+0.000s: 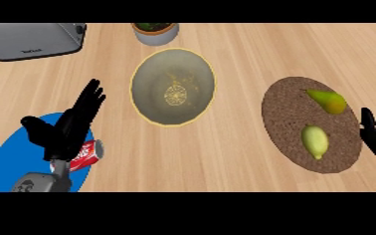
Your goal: Pick the lemon from the placemat and place it in the bowl
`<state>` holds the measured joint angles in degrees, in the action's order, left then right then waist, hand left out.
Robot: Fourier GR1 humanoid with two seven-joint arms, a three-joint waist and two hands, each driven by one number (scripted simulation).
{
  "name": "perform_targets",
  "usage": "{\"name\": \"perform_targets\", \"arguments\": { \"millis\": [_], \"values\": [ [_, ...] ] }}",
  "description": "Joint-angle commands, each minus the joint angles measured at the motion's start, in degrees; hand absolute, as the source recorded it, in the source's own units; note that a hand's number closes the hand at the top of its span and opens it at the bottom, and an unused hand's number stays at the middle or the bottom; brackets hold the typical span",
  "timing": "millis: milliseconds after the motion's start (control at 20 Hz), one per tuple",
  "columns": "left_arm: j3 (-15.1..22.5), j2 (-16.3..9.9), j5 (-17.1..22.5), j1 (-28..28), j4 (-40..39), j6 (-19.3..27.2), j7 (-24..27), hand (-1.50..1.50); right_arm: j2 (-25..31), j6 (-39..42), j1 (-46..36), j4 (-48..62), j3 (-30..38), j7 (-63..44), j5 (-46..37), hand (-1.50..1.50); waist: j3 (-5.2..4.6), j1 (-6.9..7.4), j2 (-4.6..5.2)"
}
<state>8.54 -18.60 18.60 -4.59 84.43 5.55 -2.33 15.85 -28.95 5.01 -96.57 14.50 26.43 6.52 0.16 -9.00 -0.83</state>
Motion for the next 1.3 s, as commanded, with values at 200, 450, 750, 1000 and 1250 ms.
{"name": "perform_targets", "arguments": {
  "millis": [200,450,750,1000,1250],
  "values": [
    [5.2,5.1,2.0,-0.8,4.6,-2.1,-1.8,0.0,-14.5,-12.6,22.2,-0.7,-4.5,25.8,-15.4,-1.5,-0.12,5.89,0.51],
    [4.7,4.6,1.6,-2.4,5.1,-1.8,-3.1,0.0,-15.7,-24.4,34.2,-2.3,-4.1,15.5,-21.7,-1.5,-0.29,6.96,0.87],
    [7.1,6.5,-0.8,-1.4,2.5,-2.6,-0.3,0.0,-15.8,-24.6,45.8,-13.0,-14.2,-6.2,-35.1,-1.5,-0.43,9.24,1.59],
    [7.6,7.2,-1.1,-2.1,2.0,-3.1,-0.8,0.0,-15.8,-20.5,44.2,-16.8,-18.6,-24.7,-46.9,-1.5,-0.36,10.18,1.74],
    [6.4,8.0,-1.0,-4.4,2.1,-2.3,-2.5,0.0,-15.8,-7.8,41.4,-22.7,-15.2,-42.1,-55.4,-1.5,-0.31,9.76,1.44]
  ]
}}
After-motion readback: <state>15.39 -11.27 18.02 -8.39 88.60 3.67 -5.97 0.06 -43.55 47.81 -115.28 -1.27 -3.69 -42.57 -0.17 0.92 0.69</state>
